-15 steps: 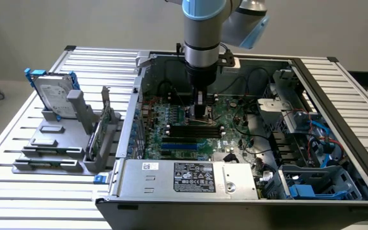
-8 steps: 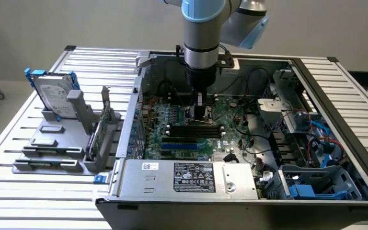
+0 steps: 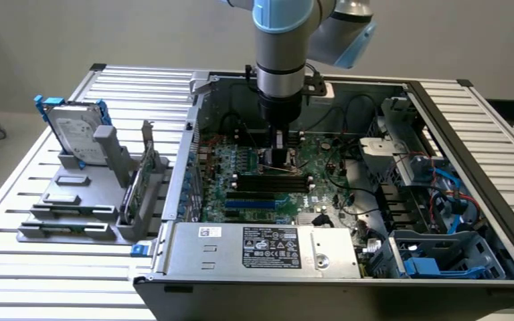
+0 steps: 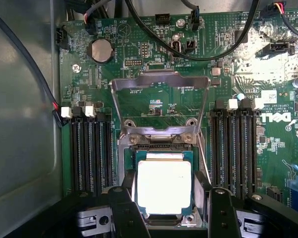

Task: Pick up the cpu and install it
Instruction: 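Place the cpu into insertion slot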

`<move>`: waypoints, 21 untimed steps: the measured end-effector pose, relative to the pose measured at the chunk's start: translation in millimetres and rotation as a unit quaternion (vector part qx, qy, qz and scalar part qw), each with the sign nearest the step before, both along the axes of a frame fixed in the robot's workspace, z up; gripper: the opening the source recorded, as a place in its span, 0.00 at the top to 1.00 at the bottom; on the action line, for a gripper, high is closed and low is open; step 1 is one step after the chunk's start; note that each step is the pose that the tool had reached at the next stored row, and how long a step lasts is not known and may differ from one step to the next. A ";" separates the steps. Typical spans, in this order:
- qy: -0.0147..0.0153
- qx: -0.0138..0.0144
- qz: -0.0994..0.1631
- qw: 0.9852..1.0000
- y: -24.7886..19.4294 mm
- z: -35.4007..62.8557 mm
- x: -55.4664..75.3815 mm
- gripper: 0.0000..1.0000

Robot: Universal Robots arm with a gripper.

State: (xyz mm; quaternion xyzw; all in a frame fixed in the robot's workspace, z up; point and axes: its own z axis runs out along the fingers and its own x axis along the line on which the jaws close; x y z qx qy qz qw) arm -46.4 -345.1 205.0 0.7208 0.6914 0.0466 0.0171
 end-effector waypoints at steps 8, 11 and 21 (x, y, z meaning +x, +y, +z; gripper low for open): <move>-0.002 -0.002 0.002 1.000 0.1 -2.6 -1.1 0.45; -0.002 -0.002 0.003 1.000 0.0 -3.8 -1.2 0.45; -0.003 -0.006 0.005 1.000 0.0 -6.3 -1.2 0.45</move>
